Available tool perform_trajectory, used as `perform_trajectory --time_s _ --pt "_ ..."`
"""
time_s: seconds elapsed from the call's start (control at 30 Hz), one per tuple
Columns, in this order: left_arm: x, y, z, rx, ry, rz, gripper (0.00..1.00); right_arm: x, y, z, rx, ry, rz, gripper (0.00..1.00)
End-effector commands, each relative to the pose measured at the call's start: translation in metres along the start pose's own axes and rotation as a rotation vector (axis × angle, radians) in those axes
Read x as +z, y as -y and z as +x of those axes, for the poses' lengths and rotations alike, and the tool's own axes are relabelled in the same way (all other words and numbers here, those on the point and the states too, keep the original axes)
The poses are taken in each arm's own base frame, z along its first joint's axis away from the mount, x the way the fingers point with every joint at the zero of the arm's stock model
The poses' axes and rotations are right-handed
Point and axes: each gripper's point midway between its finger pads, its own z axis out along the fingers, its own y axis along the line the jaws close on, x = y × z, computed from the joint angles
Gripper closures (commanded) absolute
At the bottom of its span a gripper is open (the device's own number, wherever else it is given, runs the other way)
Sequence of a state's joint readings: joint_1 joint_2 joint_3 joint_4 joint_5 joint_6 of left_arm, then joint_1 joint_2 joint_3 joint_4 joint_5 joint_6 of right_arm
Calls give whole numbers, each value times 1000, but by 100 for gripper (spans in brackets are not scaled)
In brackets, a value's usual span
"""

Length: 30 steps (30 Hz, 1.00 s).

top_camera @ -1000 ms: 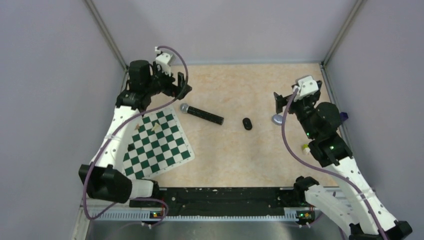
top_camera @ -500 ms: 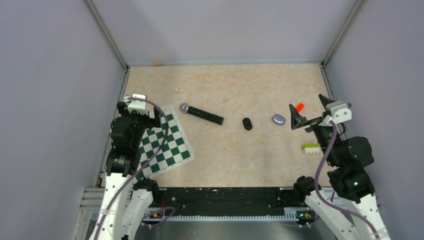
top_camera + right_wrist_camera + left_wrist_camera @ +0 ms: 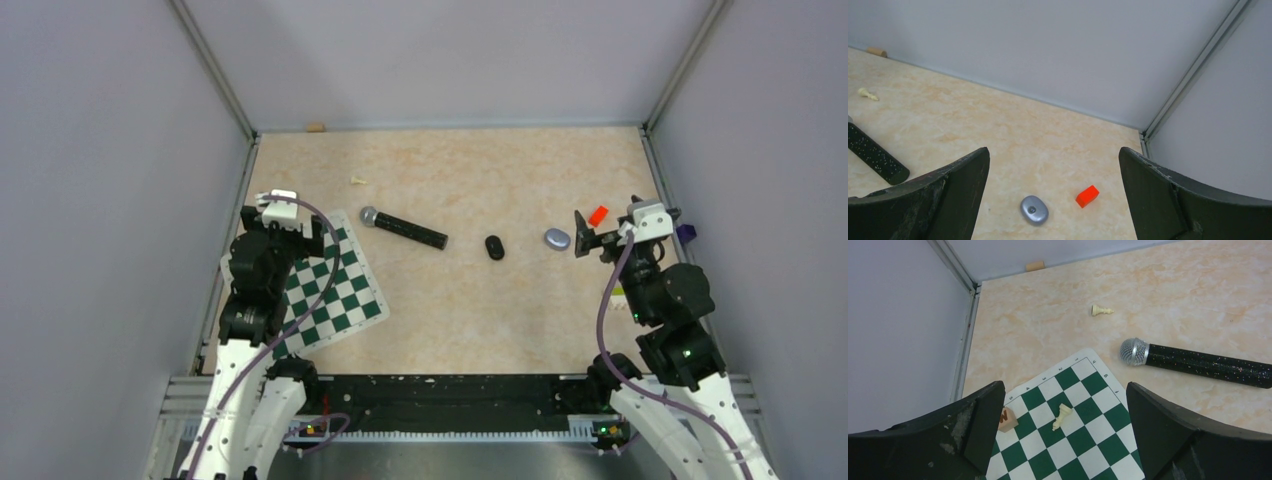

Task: Insert the wireless bluetooth earbuds into the charging case
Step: Reset both arms

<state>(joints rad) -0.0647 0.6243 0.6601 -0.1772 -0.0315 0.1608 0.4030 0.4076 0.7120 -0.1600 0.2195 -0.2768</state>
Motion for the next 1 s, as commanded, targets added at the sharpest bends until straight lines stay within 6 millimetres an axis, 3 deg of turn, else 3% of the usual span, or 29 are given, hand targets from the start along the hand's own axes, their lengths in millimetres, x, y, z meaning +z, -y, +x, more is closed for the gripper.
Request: perform_trajectory --time_s 0.0,0.97 --pt "3 1 -10 -4 51 11 4 -1 14 -15 -2 63 66 1" --pt "1 -19 -22 -53 96 -107 4 -2 20 -14 -12 71 102 2"
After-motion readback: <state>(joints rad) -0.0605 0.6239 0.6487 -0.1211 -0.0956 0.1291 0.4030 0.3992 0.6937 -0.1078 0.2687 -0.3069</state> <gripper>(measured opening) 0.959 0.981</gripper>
